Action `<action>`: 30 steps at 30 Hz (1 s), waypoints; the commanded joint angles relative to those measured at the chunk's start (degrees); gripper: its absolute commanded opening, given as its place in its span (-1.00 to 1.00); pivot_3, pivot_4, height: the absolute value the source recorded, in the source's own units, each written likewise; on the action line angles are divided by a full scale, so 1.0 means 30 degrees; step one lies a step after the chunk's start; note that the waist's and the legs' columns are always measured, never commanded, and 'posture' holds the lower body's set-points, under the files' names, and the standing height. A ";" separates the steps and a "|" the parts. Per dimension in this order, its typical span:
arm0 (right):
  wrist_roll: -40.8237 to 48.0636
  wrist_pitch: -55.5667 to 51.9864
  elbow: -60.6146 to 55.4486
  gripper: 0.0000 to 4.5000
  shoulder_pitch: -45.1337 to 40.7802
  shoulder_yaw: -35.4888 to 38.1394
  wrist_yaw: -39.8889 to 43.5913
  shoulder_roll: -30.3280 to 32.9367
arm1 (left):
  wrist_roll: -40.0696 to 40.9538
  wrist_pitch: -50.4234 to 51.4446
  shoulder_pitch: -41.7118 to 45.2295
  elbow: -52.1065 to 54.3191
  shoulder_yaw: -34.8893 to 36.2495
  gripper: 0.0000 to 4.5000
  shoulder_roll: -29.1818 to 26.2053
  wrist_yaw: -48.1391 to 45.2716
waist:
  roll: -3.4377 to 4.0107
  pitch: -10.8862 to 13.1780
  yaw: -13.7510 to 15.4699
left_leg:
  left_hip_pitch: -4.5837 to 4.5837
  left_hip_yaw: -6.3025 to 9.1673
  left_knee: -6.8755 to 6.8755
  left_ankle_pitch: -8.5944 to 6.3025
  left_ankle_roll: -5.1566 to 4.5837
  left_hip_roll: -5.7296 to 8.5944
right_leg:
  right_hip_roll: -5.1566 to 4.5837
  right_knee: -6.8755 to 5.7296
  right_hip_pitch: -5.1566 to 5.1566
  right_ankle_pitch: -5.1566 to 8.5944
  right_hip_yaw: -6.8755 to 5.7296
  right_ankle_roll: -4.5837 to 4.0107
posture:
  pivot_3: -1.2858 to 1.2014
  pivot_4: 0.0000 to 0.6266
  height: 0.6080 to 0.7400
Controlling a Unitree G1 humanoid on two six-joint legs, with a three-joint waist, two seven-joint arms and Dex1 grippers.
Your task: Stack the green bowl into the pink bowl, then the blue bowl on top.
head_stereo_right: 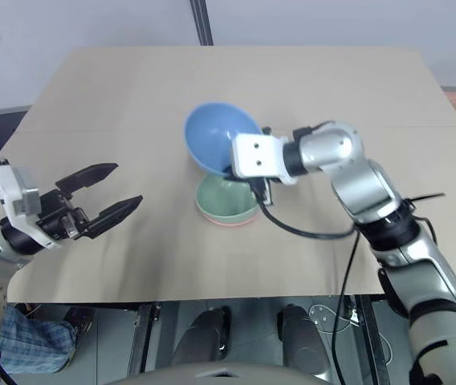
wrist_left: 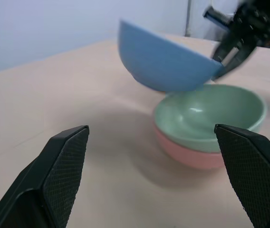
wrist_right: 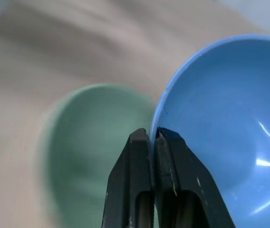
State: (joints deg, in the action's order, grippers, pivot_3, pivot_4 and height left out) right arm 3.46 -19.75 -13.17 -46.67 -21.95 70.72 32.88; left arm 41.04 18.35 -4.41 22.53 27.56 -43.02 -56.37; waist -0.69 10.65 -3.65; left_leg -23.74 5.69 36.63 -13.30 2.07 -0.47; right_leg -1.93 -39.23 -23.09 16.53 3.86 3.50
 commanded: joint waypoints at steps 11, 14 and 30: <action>0.0582 -0.1416 -0.2412 -0.08 0.0015 0.0281 0.0642 0.1395 | 0.0157 -0.0081 0.1029 -0.0700 -0.0862 1.00 -0.1024 -0.2185 | 0.0001 0.0001 0.0017 | 0.0006 0.0004 0.0094 0.0000 0.0001 -0.0004 | 0.0018 -0.0104 0.0000 0.0002 0.0004 -0.0002 | 0.03 -0.52 1.00; 0.1273 -0.1784 -0.2849 -0.08 0.0290 0.1045 0.0548 0.1890 | 0.0108 -0.0026 0.0908 -0.0636 -0.0873 1.00 -0.1096 -0.2242 | 0.0000 0.0001 0.0035 | 0.0005 0.0006 0.0094 0.0000 0.0001 -0.0005 | 0.0016 -0.0104 -0.0001 0.0002 0.0004 -0.0003 | 0.03 -0.52 1.00; 0.7037 0.0121 -0.0039 -0.08 0.8824 1.0915 0.0661 0.5084 | -0.0935 -0.0039 -0.1985 0.0102 0.0024 1.00 -0.1212 -0.1634 | -0.0009 -0.0003 0.0451 | 0.0022 -0.0011 0.0149 -0.0003 -0.0005 0.0003 | 0.0011 -0.0104 0.0053 0.0002 0.0009 -0.0001 | 0.03 -0.52 1.00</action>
State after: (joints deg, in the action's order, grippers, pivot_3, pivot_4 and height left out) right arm 22.45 -23.15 -14.41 -20.64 7.03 71.66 47.65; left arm 38.42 19.30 -10.29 21.85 26.13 -45.98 -61.36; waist -0.72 10.64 -2.29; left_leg -23.67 5.65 37.09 -13.31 2.05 -0.47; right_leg -1.89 -39.55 -22.92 16.53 3.89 3.50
